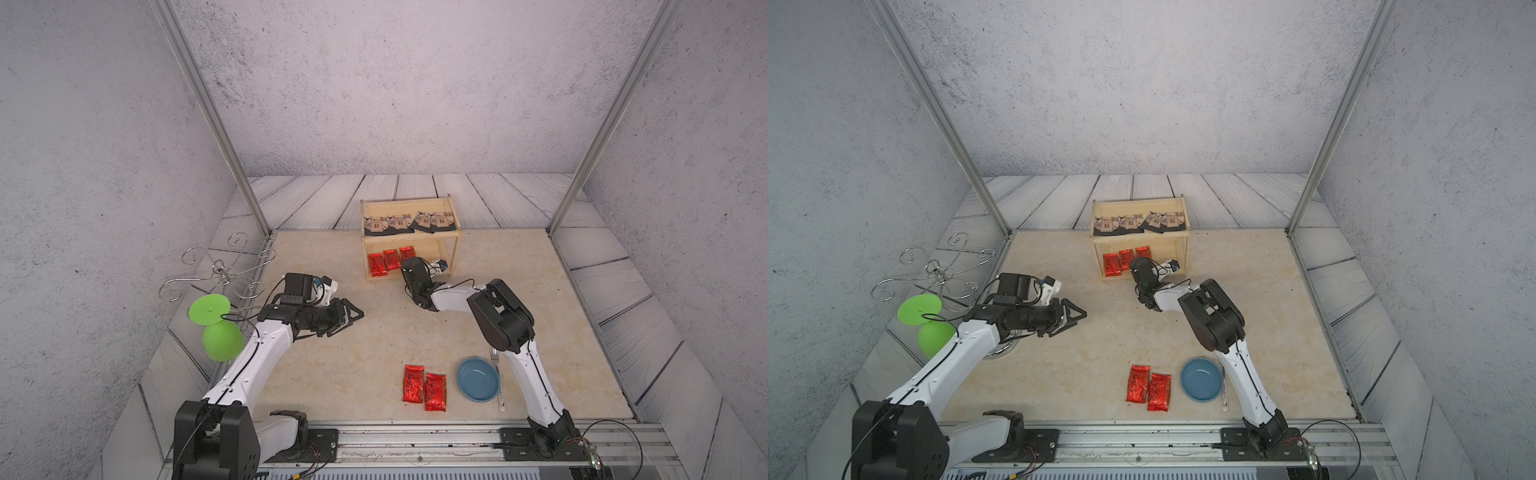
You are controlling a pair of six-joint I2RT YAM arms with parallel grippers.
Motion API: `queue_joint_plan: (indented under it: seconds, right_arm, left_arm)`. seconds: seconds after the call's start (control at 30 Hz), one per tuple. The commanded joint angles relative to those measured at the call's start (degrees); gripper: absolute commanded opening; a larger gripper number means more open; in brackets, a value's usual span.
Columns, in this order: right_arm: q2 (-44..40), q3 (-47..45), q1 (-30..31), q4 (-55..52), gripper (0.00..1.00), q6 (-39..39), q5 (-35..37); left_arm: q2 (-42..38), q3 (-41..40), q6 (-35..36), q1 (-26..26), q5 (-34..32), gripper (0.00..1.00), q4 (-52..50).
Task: Place the tea bags on the shelf by color
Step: Place the tea bag on the shelf.
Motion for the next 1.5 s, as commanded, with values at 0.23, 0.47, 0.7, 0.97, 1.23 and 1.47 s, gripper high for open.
queue_joint_plan:
  seconds: [0.23, 0.47, 0.7, 0.97, 1.23, 1.47]
  right_arm:
    - [-0.07, 0.33, 0.24, 0.13, 0.11, 1.86, -1.33]
    - [-0.67, -0.24, 0.25, 0.67, 0.09, 2.12, -1.68]
    - [-1.12, -0.40, 0.25, 0.66, 0.11, 2.04, -2.05]
    - [-3.06, -2.53, 0.26, 1.09, 0.38, 0.64, -2.92]
    - [-16.40, -14.83, 0.68, -1.72, 0.49, -14.24, -11.07]
    - [-33.75, -26.96, 3.64, -12.97, 0.47, -38.31, -20.82]
  left_arm:
    - [0.24, 0.37, 0.32, 0.63, 1.01, 0.56, 0.26]
    - [0.24, 0.11, 0.12, 0.72, 1.19, 0.56, 0.57]
    - [0.25, 0.02, -0.03, 0.78, 1.36, 0.56, 0.69]
    - [0.08, -0.12, -0.15, 1.06, 1.62, 0.56, 0.98]
    - [0.15, 0.16, -0.33, 1.93, 1.65, 0.56, 1.32]
    - [0.68, -0.24, -0.77, 1.03, -2.23, 0.56, 0.91]
